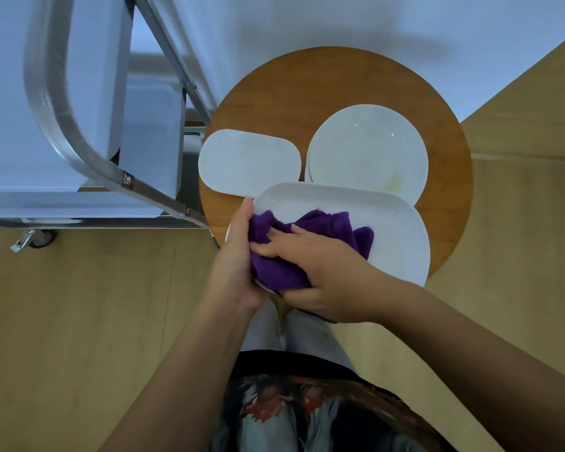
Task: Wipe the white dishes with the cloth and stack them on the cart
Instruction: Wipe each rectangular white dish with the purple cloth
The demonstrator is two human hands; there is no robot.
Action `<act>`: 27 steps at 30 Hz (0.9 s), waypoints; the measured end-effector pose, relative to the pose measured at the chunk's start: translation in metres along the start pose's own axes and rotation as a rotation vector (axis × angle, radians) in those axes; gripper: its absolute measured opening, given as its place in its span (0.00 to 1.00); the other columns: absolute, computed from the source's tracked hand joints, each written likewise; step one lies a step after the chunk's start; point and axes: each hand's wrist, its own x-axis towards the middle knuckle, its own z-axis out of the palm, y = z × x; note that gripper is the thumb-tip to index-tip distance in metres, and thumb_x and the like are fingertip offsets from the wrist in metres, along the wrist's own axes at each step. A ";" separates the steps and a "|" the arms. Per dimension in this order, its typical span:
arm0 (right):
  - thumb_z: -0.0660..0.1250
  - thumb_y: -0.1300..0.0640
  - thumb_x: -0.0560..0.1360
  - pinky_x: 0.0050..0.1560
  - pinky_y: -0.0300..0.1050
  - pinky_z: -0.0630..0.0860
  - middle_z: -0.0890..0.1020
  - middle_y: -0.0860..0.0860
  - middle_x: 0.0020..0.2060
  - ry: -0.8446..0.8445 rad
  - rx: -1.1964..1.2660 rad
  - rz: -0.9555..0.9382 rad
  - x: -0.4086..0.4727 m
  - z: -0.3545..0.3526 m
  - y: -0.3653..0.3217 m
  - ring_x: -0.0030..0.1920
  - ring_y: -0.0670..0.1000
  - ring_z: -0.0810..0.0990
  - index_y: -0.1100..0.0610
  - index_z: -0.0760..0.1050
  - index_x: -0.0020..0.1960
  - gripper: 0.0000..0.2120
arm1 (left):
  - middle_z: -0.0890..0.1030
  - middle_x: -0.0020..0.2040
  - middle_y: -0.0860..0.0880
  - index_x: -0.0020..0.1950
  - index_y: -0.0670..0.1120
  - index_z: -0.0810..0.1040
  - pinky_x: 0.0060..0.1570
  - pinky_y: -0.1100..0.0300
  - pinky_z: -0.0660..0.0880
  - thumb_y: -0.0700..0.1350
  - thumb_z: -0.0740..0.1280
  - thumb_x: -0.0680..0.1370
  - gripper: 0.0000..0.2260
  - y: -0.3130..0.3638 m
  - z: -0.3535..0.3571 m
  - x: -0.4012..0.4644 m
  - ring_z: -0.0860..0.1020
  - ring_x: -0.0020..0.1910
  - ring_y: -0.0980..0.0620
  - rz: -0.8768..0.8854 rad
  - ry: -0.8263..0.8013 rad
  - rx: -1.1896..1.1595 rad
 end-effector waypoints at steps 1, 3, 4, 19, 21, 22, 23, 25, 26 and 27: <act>0.68 0.59 0.72 0.64 0.21 0.46 0.71 0.47 0.69 -0.014 0.010 -0.004 0.000 -0.002 0.002 0.68 0.42 0.63 0.50 0.69 0.69 0.26 | 0.84 0.51 0.43 0.57 0.43 0.80 0.46 0.51 0.80 0.59 0.67 0.73 0.23 0.004 0.000 0.001 0.83 0.50 0.45 -0.012 0.011 0.025; 0.69 0.60 0.71 0.65 0.24 0.53 0.77 0.47 0.62 -0.031 0.050 -0.005 0.001 -0.006 0.004 0.63 0.45 0.70 0.50 0.74 0.65 0.22 | 0.84 0.53 0.42 0.59 0.43 0.79 0.48 0.50 0.80 0.57 0.66 0.75 0.21 0.012 0.000 0.002 0.83 0.52 0.44 -0.032 0.033 0.072; 0.69 0.60 0.71 0.67 0.29 0.58 0.79 0.47 0.59 -0.038 0.071 -0.002 0.001 -0.009 0.004 0.61 0.46 0.72 0.50 0.75 0.62 0.21 | 0.83 0.53 0.42 0.60 0.43 0.78 0.49 0.49 0.80 0.56 0.66 0.75 0.21 0.015 0.000 0.004 0.83 0.52 0.43 -0.038 0.039 0.084; 0.69 0.56 0.66 0.69 0.44 0.51 0.80 0.47 0.59 -0.169 -0.391 -0.277 -0.033 -0.027 0.025 0.67 0.43 0.68 0.51 0.78 0.59 0.21 | 0.80 0.60 0.43 0.68 0.44 0.72 0.50 0.49 0.79 0.57 0.64 0.75 0.26 0.072 -0.016 0.013 0.80 0.57 0.44 0.083 -0.237 0.332; 0.71 0.57 0.65 0.69 0.48 0.57 0.82 0.47 0.55 -0.181 -0.458 -0.249 -0.040 -0.033 0.034 0.63 0.47 0.75 0.51 0.81 0.54 0.17 | 0.82 0.55 0.45 0.64 0.46 0.75 0.45 0.51 0.79 0.56 0.65 0.74 0.23 0.082 -0.017 0.016 0.82 0.53 0.46 0.134 -0.205 0.342; 0.72 0.58 0.65 0.68 0.49 0.62 0.84 0.48 0.52 -0.199 -0.487 -0.207 -0.042 -0.038 0.039 0.59 0.49 0.78 0.52 0.82 0.51 0.15 | 0.82 0.54 0.46 0.63 0.47 0.76 0.44 0.51 0.79 0.57 0.67 0.72 0.23 0.086 -0.017 0.017 0.82 0.52 0.47 0.160 -0.162 0.365; 0.71 0.58 0.65 0.66 0.49 0.68 0.85 0.49 0.48 -0.204 -0.501 -0.146 -0.041 -0.043 0.041 0.55 0.52 0.81 0.53 0.83 0.49 0.12 | 0.83 0.54 0.47 0.62 0.47 0.77 0.43 0.52 0.79 0.58 0.68 0.71 0.24 0.089 -0.016 0.019 0.82 0.51 0.48 0.176 -0.108 0.388; 0.65 0.54 0.67 0.51 0.48 0.77 0.84 0.48 0.39 -0.143 -0.440 0.015 -0.035 -0.054 0.039 0.44 0.51 0.82 0.53 0.82 0.44 0.09 | 0.84 0.53 0.47 0.61 0.47 0.78 0.45 0.50 0.79 0.57 0.68 0.72 0.22 0.089 -0.010 0.022 0.83 0.51 0.47 0.175 -0.005 0.388; 0.62 0.52 0.68 0.41 0.47 0.77 0.82 0.47 0.34 0.005 -0.363 0.078 -0.030 -0.058 0.035 0.38 0.50 0.80 0.54 0.81 0.42 0.11 | 0.84 0.54 0.47 0.61 0.46 0.78 0.47 0.50 0.79 0.57 0.68 0.74 0.21 0.087 -0.006 0.022 0.82 0.52 0.46 0.169 0.026 0.383; 0.60 0.51 0.67 0.36 0.45 0.75 0.80 0.48 0.32 0.235 -0.277 0.078 -0.021 -0.060 0.031 0.34 0.50 0.78 0.56 0.80 0.41 0.13 | 0.83 0.54 0.46 0.62 0.46 0.77 0.48 0.50 0.79 0.57 0.67 0.75 0.21 0.084 -0.001 0.022 0.82 0.53 0.46 0.167 0.037 0.384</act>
